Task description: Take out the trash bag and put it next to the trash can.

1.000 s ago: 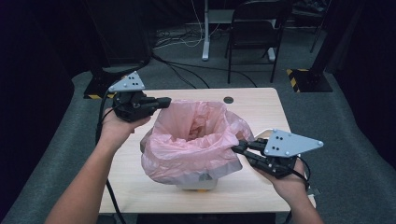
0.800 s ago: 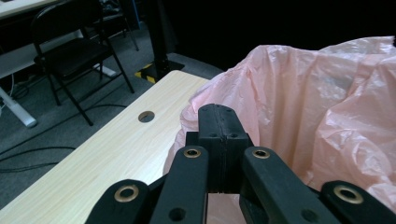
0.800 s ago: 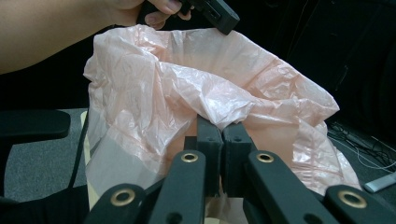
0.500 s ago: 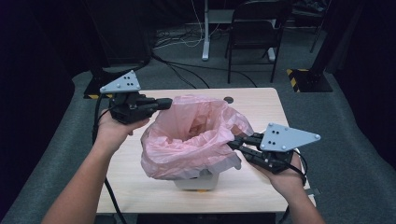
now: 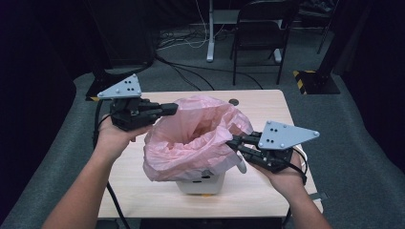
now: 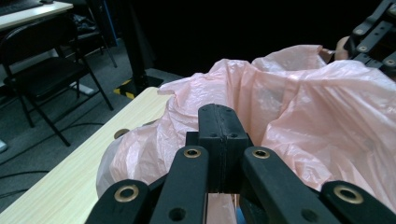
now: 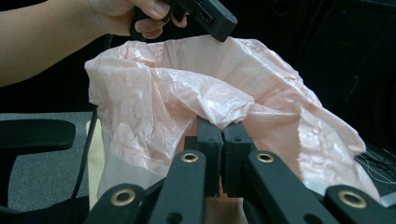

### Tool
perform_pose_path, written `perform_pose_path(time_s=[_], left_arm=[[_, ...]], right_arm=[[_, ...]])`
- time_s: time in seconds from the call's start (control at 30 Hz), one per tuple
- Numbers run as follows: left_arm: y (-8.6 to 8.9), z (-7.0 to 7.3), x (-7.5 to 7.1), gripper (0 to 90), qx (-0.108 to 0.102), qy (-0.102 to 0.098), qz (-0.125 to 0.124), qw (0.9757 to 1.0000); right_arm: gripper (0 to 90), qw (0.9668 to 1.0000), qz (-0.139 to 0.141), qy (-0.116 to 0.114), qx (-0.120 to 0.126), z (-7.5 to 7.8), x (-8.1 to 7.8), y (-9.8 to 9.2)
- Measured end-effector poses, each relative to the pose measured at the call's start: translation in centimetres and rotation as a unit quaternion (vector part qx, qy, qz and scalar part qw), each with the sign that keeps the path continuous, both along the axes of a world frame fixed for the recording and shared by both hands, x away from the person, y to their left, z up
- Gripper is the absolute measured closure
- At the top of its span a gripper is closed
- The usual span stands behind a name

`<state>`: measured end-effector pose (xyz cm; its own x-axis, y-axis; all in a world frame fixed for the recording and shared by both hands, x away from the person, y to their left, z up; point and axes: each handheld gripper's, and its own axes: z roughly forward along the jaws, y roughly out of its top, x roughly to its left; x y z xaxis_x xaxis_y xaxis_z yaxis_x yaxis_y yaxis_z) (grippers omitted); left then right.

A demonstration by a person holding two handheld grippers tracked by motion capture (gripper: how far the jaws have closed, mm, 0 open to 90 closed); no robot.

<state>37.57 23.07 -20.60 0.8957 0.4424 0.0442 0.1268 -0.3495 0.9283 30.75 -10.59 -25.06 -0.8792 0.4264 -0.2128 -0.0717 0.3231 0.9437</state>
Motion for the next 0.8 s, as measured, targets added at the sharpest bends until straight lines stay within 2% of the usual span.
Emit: perform_pose_path(time_s=[0.33,0.8], left_arm=[[-0.6,0.0,-0.8,90.0,-0.004,-0.002,-0.022,0.9998],[-0.9,-1.0,-1.0,90.0,-0.024,0.015,-0.043,0.9987]], right_arm=[[88.0,0.9999,0.011,-0.002,-0.007,0.5,0.7,1.5],[88.1,0.9996,0.022,0.009,-0.017,0.5,2.0,3.4]])
